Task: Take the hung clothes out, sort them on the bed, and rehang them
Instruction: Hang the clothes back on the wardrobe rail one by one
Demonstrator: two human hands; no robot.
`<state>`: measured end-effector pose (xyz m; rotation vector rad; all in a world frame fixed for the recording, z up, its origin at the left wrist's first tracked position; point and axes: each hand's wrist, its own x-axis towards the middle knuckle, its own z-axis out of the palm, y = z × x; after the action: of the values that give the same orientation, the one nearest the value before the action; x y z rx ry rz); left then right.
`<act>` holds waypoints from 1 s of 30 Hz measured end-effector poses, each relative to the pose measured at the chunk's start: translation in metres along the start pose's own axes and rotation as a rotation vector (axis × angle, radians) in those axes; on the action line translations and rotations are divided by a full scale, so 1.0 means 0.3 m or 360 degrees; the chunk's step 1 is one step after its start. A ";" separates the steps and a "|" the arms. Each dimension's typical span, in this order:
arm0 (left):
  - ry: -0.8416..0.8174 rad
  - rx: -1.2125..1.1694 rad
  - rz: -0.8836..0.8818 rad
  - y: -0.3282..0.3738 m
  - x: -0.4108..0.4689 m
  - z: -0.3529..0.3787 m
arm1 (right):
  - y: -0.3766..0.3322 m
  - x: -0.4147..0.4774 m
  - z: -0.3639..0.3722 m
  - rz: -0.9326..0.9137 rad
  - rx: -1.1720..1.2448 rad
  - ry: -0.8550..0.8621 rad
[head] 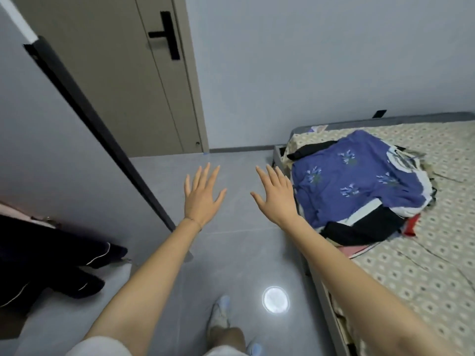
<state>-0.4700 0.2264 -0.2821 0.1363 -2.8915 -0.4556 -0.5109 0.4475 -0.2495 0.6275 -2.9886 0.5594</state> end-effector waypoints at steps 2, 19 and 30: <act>-0.0061 0.0010 0.0099 0.075 0.094 0.048 | 0.096 0.011 -0.031 0.0127 -0.0012 0.0026; -0.0344 -0.0049 0.0925 0.733 0.941 0.425 | 0.822 0.209 -0.255 0.1084 -0.0072 0.0290; -0.0520 -0.0041 0.1265 1.234 1.202 0.715 | 1.266 0.213 -0.354 0.1513 -0.0046 0.0385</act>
<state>-0.8899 0.5958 -0.2964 -1.1360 -2.9036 -0.3750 -0.7236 0.7847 -0.2722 -0.8604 -2.8697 0.5410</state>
